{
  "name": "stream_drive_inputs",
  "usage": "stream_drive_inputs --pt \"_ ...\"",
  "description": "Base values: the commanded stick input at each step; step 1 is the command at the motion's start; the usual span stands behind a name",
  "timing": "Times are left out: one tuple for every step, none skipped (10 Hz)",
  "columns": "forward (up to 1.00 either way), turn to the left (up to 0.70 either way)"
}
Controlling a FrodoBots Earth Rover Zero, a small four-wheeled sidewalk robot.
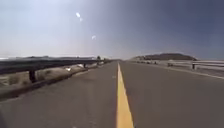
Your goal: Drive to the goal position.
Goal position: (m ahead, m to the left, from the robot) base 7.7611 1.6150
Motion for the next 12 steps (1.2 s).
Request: stream_drive_inputs --pt "0.5 0.0" --pt "0.5 0.0" --pt "0.5 0.0" --pt "0.5 0.0" --pt "0.5 0.0" --pt "0.5 0.0" --pt "0.5 0.0" --pt "0.5 0.0" --pt "0.5 0.0" --pt "0.5 0.0" --pt "0.5 0.0" --pt "0.5 0.0"
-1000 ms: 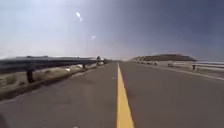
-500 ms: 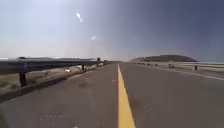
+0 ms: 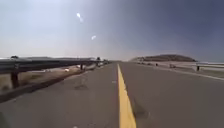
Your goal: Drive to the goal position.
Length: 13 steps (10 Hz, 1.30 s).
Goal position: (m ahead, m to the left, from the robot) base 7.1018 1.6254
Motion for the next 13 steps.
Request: stream_drive_inputs --pt "0.5 0.0" --pt "0.5 0.0" --pt "0.5 0.0" --pt "0.5 0.0" --pt "0.5 0.0" --pt "0.5 0.0" --pt "0.5 0.0" --pt "0.5 0.0" --pt "0.5 0.0" --pt "0.5 0.0" --pt "0.5 0.0" --pt "0.5 0.0" --pt "0.5 0.0"
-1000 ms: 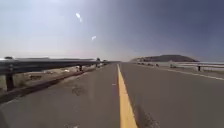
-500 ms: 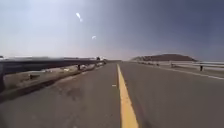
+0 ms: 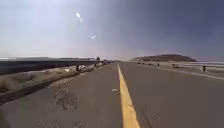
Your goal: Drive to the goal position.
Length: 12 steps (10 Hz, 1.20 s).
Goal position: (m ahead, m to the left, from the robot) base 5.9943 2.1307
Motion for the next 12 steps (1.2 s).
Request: stream_drive_inputs --pt "0.5 0.0" --pt "0.5 0.0" --pt "0.5 0.0" --pt "0.5 0.0" --pt "0.5 0.0" --pt "0.5 0.0" --pt "0.5 0.0" --pt "0.5 0.0" --pt "0.5 0.0" --pt "0.5 0.0" --pt "0.5 0.0" --pt "0.5 0.0"
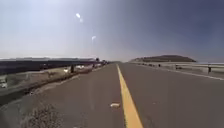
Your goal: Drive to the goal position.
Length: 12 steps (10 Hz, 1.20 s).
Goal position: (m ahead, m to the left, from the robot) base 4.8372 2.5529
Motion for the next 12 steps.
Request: stream_drive_inputs --pt "0.5 0.0" --pt "0.5 0.0" --pt "0.5 0.0" --pt "0.5 0.0" --pt "0.5 0.0" --pt "0.5 0.0" --pt "0.5 0.0" --pt "0.5 0.0" --pt "0.5 0.0" --pt "0.5 0.0" --pt "0.5 0.0" --pt "0.5 0.0"
